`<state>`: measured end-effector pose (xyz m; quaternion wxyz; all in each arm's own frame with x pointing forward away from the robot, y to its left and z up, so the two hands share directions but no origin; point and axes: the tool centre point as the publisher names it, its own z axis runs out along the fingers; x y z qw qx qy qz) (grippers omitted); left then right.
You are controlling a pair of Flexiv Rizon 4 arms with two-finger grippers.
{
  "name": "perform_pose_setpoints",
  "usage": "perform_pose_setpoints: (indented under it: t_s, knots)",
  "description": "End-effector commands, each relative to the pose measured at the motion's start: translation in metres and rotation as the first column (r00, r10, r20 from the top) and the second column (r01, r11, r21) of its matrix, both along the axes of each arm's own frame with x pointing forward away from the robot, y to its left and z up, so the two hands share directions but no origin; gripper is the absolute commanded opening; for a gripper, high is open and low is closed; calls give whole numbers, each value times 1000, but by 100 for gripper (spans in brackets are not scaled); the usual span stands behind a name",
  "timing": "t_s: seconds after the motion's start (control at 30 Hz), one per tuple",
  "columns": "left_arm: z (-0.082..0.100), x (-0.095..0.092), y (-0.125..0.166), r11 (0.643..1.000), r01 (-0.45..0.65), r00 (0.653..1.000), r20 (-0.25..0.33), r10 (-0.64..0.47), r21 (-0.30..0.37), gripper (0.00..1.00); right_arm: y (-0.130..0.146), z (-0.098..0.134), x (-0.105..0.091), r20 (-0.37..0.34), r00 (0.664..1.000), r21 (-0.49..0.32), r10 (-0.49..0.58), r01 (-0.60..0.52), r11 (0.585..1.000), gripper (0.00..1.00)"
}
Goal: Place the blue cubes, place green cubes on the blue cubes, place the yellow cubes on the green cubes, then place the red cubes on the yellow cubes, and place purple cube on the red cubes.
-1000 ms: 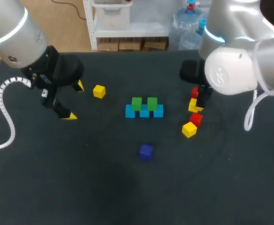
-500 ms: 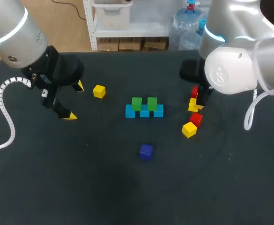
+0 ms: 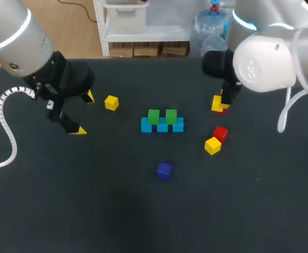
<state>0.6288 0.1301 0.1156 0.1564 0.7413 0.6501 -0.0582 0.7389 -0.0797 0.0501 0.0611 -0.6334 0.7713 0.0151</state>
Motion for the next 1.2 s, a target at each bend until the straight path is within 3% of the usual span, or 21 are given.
perform_pose_setpoints:
  t_s: [0.03, 0.23, 0.63, 1.2]
  knots:
    - [0, 0, 1, 1000, 3, 1000, 1, -3, -3, 100, 14, 17, 5, 1, 1000, -8, 22, -22, 1000, 0]
    - [0, 0, 1, 1000, 3, 1000, 1, -3, -3, 100, 46, 33, 10, 10, 996, 4, 84, -84, 996, 0]
    - [0, 0, 1, 1000, 3, 1000, 1, -3, -3, 100, 108, 60, -1, 36, 975, 23, 219, -220, 975, 0]
    - [0, 0, 1, 1000, 3, 1000, 1, -3, -3, 100, 146, 41, -22, -17, 978, 24, 208, -207, 978, 0]
